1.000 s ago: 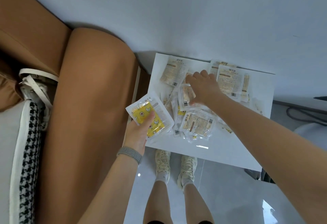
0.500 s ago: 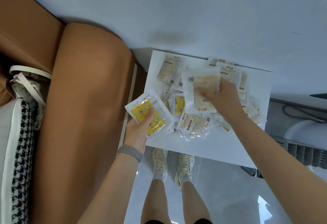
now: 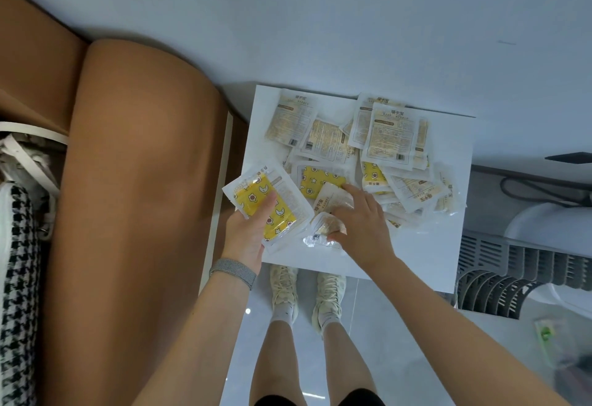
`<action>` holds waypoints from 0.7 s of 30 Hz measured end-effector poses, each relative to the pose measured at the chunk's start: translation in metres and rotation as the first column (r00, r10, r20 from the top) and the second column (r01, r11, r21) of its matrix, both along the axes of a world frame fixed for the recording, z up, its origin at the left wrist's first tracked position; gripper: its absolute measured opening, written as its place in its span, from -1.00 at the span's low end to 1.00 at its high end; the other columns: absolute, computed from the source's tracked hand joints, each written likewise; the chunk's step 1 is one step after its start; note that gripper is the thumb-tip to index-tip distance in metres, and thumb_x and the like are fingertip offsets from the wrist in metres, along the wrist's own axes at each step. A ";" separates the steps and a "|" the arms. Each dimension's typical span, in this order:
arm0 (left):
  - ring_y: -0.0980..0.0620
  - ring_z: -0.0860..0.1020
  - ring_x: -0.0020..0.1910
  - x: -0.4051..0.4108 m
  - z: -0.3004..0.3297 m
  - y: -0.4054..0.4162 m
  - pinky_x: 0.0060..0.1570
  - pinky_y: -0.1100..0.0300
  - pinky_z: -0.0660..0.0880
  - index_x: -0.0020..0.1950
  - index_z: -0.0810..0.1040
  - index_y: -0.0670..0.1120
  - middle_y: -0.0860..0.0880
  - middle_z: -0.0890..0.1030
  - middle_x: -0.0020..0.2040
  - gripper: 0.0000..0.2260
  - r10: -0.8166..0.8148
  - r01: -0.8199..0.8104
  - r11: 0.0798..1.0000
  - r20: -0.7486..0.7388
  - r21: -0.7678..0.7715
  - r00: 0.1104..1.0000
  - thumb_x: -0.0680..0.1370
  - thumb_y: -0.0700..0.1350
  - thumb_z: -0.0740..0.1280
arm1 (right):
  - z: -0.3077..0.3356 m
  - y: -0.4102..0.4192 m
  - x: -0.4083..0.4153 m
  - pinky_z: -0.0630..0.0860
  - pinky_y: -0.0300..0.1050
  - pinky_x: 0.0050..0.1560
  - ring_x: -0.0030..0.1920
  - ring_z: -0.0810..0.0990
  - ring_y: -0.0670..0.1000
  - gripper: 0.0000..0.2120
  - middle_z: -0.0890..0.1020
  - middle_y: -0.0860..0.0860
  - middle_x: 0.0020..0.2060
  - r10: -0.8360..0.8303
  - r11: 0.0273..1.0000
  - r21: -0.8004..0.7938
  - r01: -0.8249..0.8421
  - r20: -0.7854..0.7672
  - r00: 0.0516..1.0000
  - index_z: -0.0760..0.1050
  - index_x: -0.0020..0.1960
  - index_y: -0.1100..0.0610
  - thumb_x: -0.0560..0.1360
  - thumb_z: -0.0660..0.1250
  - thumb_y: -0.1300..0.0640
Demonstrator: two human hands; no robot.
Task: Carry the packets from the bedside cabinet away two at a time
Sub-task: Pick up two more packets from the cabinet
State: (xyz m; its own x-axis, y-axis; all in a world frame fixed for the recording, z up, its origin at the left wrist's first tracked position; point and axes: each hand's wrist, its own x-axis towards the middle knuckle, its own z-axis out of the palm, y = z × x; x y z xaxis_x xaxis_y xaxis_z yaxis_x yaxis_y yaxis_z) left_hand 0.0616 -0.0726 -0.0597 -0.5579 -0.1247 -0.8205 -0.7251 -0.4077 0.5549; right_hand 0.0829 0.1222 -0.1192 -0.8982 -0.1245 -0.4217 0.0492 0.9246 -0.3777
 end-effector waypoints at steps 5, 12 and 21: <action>-0.02 0.67 0.00 0.006 0.000 0.007 0.03 -0.03 0.58 0.01 0.60 0.04 0.05 0.72 -0.08 -0.87 -0.034 0.033 0.999 -0.008 -0.039 0.999 0.50 -0.15 0.42 | -0.004 0.004 0.007 0.42 0.13 0.05 0.01 0.53 0.24 -0.61 0.56 0.09 -0.09 0.028 0.999 0.041 -0.026 -0.043 0.999 0.68 -0.09 0.02 0.11 0.66 0.01; -0.07 0.67 0.03 0.019 0.000 0.014 0.08 -0.07 0.58 0.04 0.62 0.01 0.00 0.72 -0.03 -0.85 -0.084 0.085 0.995 0.016 -0.061 0.996 0.48 -0.09 0.43 | 0.029 0.023 -0.015 0.38 -0.13 -0.16 -0.13 0.49 0.01 -0.72 0.54 0.01 -0.09 -0.132 0.946 -0.266 0.186 0.209 0.969 0.61 0.04 0.05 0.37 0.50 -0.03; -0.08 0.67 0.03 0.031 0.079 0.014 0.05 -0.03 0.59 0.10 0.62 -0.06 -0.07 0.70 0.04 -0.82 -0.063 0.057 0.994 -0.067 -0.099 0.996 0.50 -0.14 0.42 | 0.140 0.038 -0.020 0.61 -0.17 -0.09 -0.05 0.67 -0.14 -0.81 0.69 -0.14 -0.07 -0.489 0.485 -0.643 0.593 0.363 0.793 0.55 0.01 -0.09 0.46 0.47 0.12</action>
